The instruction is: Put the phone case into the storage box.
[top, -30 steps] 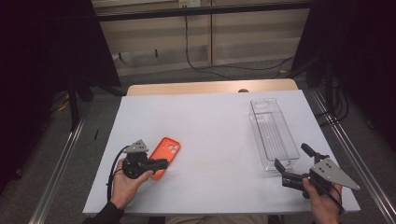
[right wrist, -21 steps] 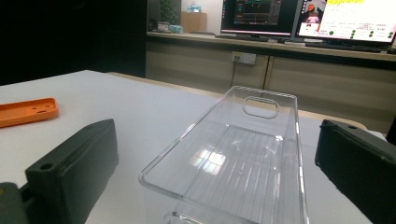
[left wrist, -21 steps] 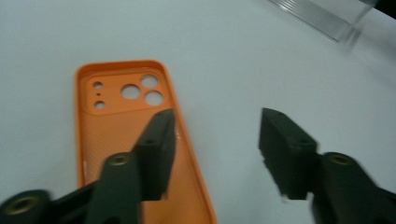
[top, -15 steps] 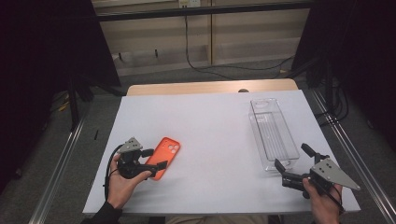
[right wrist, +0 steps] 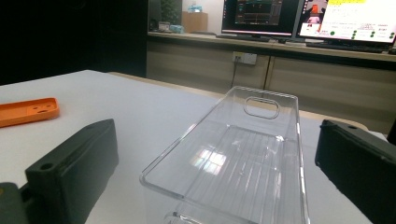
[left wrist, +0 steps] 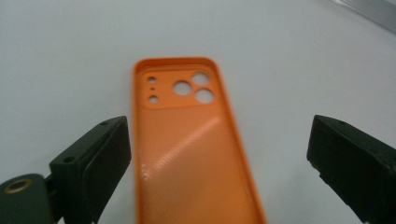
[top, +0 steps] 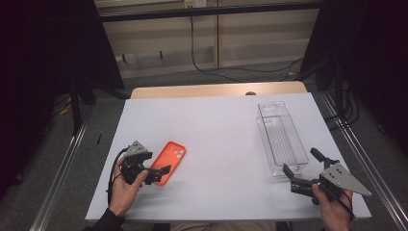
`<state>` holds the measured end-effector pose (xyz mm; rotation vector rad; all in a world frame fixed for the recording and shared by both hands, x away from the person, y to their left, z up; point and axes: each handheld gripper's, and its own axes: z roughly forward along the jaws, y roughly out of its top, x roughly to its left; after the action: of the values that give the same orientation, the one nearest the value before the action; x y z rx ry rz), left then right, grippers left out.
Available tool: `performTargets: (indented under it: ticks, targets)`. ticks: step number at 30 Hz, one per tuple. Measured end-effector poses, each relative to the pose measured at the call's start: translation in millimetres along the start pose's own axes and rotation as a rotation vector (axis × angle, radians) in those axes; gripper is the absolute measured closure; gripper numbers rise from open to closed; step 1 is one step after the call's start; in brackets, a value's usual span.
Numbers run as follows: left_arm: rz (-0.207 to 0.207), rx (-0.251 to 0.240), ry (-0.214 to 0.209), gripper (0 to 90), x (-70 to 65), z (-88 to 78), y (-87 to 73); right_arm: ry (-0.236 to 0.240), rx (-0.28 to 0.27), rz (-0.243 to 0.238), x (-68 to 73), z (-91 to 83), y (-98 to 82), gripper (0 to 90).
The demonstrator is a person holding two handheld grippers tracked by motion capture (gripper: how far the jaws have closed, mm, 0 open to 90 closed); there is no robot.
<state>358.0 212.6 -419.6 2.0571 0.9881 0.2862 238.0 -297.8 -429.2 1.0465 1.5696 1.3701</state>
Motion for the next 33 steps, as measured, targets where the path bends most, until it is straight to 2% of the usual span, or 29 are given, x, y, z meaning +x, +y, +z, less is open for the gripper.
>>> performTargets:
  ticks: [4, 8, 11, 13, 15, 18, 22, 26, 33]
  targets:
    - [-0.011, 0.015, 0.002, 6.3, 5.7, 4.8, 1.6, -0.002, 0.001, -0.003, 0.0, -0.3, 0.2, 0.0]
    - [0.011, 0.091, -0.003, 5.5, 4.8, 10.1, 8.4, 0.002, 0.004, -0.006, 0.2, 0.3, 0.0, 0.0]
    - [0.018, 0.108, -0.029, 5.0, 6.8, 13.9, 12.1, 0.001, 0.005, -0.003, 0.0, 0.5, -0.2, 0.0]
    - [0.025, 0.138, -0.035, 4.2, 8.5, 19.9, 14.4, -0.001, 0.008, -0.004, -0.2, 0.7, -0.3, 0.0]
    - [0.008, 0.151, -0.017, 4.2, 10.8, 27.0, 15.3, 0.001, 0.009, -0.004, -0.2, 1.0, -0.5, 0.0]
    - [-0.014, 0.177, -0.012, 4.4, 13.7, 35.4, 15.1, 0.002, 0.009, -0.003, 0.0, 0.7, -0.3, 0.0]
    - [0.001, 0.199, -0.013, 4.4, 13.0, 39.2, 17.1, 0.004, 0.010, -0.004, -0.1, 1.4, -0.6, 0.0]
    - [0.020, 0.221, 0.008, 4.6, 12.2, 47.5, 23.5, 0.005, 0.014, -0.006, 0.2, 1.7, -0.7, 0.0]
    - [0.038, 0.302, -0.008, 4.6, 11.6, 52.9, 22.7, 0.006, 0.014, -0.001, -0.2, 1.3, -0.9, 0.0]
